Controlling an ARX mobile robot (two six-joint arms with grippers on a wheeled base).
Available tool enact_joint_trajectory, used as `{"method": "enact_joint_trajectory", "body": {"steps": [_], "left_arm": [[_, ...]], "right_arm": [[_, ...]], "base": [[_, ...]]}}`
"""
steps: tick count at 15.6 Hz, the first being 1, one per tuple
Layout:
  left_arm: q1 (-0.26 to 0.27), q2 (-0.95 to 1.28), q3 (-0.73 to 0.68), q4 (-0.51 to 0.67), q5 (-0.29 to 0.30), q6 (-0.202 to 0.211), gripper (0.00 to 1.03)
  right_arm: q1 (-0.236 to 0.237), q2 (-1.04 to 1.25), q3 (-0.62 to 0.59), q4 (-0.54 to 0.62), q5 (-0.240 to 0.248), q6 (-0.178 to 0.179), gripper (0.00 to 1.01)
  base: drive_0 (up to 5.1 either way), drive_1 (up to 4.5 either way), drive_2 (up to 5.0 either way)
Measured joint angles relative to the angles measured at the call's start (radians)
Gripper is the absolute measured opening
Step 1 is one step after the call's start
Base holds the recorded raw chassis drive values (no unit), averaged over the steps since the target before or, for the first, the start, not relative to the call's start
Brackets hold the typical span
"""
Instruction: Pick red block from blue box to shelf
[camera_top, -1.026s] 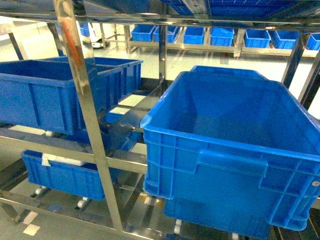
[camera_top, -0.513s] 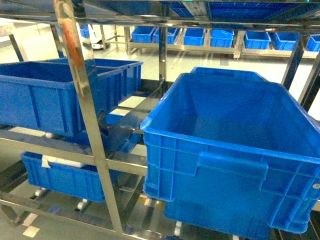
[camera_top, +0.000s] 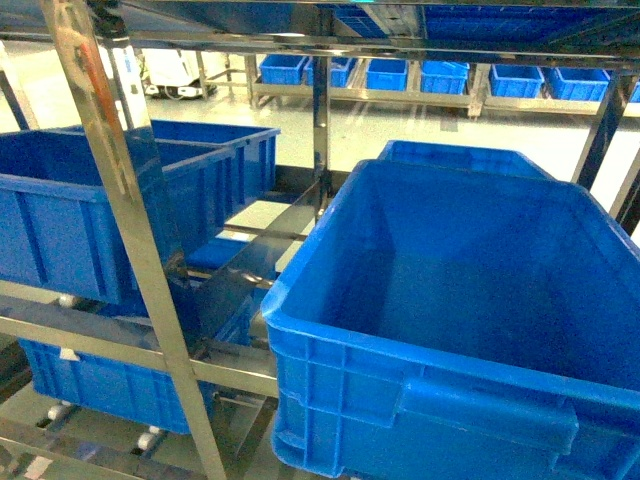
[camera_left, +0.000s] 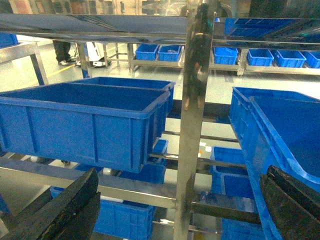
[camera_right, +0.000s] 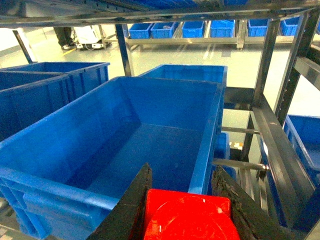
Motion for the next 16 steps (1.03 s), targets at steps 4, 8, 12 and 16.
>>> {"method": "enact_joint_trajectory", "body": {"steps": [4, 8, 12, 16], "left_arm": [[0.0, 0.0, 0.0, -0.002, 0.0, 0.0, 0.98], [0.0, 0.0, 0.0, -0.003, 0.002, 0.0, 0.98], [0.0, 0.0, 0.0, -0.001, 0.002, 0.0, 0.98], [0.0, 0.0, 0.0, -0.003, -0.002, 0.0, 0.98]], "right_arm": [[0.0, -0.004, 0.0, 0.001, 0.0, 0.0, 0.29], [0.0, -0.004, 0.0, -0.001, 0.003, 0.0, 0.29], [0.0, -0.004, 0.0, 0.001, 0.003, 0.0, 0.29], [0.0, -0.004, 0.0, 0.001, -0.001, 0.0, 0.29]], "base": [[-1.2, 0.83, 0.4], [-4.9, 3.32, 1.4], [-4.9, 3.36, 1.4], [-4.9, 3.36, 1.4]]}}
